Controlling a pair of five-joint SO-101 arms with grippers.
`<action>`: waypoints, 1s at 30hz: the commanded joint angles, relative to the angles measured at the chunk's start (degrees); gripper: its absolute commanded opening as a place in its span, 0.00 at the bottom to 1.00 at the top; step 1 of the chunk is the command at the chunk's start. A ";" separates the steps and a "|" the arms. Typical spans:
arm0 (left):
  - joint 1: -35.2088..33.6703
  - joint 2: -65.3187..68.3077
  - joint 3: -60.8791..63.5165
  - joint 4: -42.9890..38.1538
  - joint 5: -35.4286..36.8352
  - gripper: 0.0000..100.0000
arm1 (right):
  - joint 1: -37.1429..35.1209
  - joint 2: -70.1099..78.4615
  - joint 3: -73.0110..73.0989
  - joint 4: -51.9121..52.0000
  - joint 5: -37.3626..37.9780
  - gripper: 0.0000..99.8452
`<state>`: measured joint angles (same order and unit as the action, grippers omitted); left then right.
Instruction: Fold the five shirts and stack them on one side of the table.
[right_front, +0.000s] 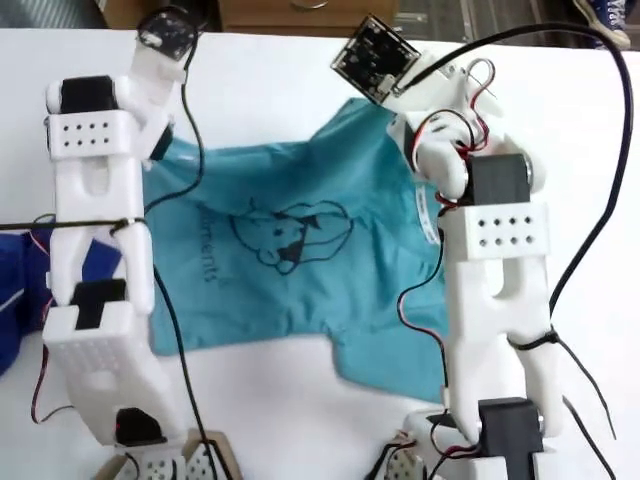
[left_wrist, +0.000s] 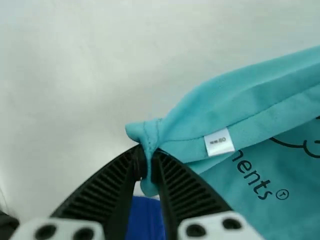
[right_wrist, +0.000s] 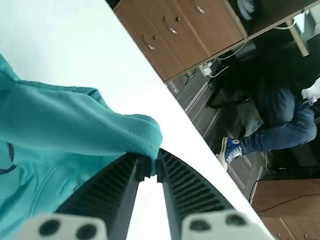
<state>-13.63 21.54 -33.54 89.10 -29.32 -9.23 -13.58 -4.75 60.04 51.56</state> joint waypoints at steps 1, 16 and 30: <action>0.09 -0.53 -3.30 3.78 -0.70 0.02 | 0.48 -0.48 -0.88 2.95 0.26 0.02; 0.00 -1.32 -7.25 13.27 -0.70 0.02 | 0.84 -10.51 -0.53 13.32 0.26 0.02; 0.18 -25.14 21.67 12.31 -4.84 0.02 | 0.66 -10.86 -0.53 17.89 -0.18 0.02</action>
<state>-13.71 2.37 -14.90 101.23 -33.10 -8.79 -21.85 -4.75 77.10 51.56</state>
